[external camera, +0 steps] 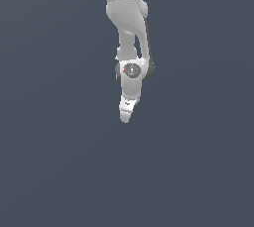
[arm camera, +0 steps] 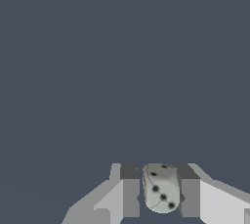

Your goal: Pick up the object and move it to a goal position.

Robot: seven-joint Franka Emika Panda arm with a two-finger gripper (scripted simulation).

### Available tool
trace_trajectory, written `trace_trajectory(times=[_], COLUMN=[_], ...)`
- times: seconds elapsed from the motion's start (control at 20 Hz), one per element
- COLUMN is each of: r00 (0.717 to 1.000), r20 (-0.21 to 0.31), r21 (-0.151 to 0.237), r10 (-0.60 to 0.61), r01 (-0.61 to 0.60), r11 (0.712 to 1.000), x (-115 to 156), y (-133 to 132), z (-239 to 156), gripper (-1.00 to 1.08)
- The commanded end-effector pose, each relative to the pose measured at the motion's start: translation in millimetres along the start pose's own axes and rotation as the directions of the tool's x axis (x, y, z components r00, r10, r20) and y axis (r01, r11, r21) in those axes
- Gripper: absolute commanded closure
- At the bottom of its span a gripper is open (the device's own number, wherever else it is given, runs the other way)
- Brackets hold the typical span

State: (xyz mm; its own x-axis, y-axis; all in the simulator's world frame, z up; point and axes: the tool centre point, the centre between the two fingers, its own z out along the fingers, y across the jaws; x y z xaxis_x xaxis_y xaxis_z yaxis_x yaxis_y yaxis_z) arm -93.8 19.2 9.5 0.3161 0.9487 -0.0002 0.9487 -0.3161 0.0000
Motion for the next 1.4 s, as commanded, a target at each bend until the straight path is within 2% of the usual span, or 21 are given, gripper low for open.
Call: trace_trajectory(times=[0.0,0.55,1.35], r00=[1.0,1.0,1.0], r20=[0.0,0.0,0.0], r21=[0.0,0.0,0.0], r10=[0.002,-0.003,0.001], r01=[-0.002,0.003,-0.001], r11=[1.0,1.0,1.0], x=[-0.9,-3.4,-47.1], y=[0.5,-1.0,-2.9], z=[0.8,-7.9,-76.5], gripper=[1.08,1.08,1.08])
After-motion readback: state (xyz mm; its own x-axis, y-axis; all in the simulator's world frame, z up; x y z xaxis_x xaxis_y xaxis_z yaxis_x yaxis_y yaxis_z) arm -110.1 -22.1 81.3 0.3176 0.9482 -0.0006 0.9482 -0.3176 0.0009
